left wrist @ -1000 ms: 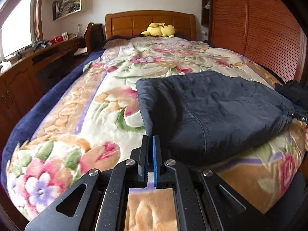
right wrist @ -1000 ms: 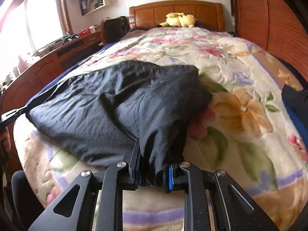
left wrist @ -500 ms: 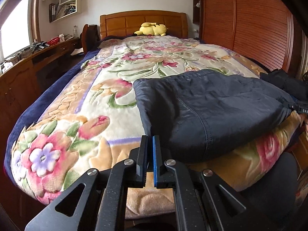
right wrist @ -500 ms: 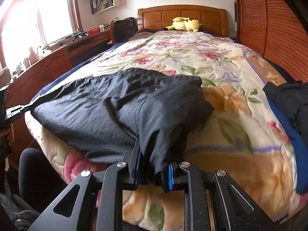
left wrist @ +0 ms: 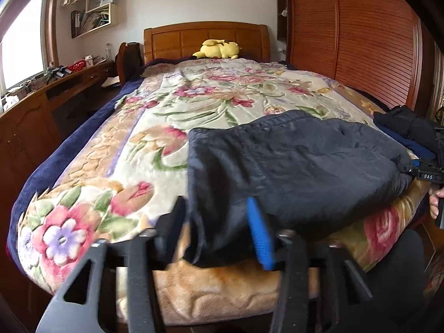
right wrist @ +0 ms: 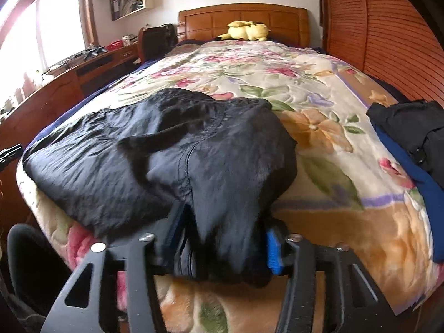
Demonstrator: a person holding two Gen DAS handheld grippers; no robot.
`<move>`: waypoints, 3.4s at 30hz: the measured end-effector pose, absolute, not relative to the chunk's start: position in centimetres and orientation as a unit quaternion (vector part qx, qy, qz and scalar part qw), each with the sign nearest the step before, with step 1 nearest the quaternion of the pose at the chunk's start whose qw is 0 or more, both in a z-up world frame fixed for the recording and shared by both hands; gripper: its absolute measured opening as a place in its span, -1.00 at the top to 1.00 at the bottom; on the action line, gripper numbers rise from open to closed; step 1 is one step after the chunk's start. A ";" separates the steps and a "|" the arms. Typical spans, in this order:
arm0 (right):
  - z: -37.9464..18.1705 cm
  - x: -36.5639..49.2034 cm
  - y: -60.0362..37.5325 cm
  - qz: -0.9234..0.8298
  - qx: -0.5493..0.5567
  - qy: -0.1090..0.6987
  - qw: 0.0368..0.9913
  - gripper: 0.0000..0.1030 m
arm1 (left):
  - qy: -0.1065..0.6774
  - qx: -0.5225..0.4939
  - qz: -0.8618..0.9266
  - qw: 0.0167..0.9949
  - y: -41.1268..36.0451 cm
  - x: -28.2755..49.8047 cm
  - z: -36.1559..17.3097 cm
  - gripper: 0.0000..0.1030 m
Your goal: Fold large clothes
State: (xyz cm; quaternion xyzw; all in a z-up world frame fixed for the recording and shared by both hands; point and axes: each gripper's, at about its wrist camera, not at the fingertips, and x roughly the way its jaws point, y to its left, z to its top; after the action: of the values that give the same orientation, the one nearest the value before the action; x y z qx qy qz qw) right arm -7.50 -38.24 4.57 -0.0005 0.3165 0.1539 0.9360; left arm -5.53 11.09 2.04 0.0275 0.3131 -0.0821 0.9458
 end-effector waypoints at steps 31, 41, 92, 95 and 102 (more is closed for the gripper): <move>1.9 -6.0 -39.3 0.191 0.066 0.345 0.917 -0.57 | 0.346 0.051 -0.191 0.917 -2.0 -1.1 -2.1 -0.52; 1.8 -6.3 -38.8 0.197 0.081 0.346 0.914 -0.18 | 0.336 0.024 -0.215 0.917 -1.3 -2.8 -1.4 -0.52; 12.2 2.7 -3.9 0.469 -0.063 0.299 0.829 -0.15 | 0.264 -0.064 -0.009 0.962 22.6 -6.6 2.3 -0.52; 14.2 1.9 -5.6 0.463 -0.062 0.268 0.843 -0.49 | 0.259 -0.065 -0.014 0.963 22.6 -6.8 2.7 -0.52; 14.9 3.5 -9.9 0.370 -0.078 0.236 0.895 -0.49 | 0.244 -0.052 -0.043 0.968 19.9 -5.6 4.4 -0.52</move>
State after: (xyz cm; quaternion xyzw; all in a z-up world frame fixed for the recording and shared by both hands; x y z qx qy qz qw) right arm 3.54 -9.91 14.89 -0.0782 0.2356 0.3702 0.8952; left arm -5.63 19.90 4.42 -0.0517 0.2437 -0.0434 0.9675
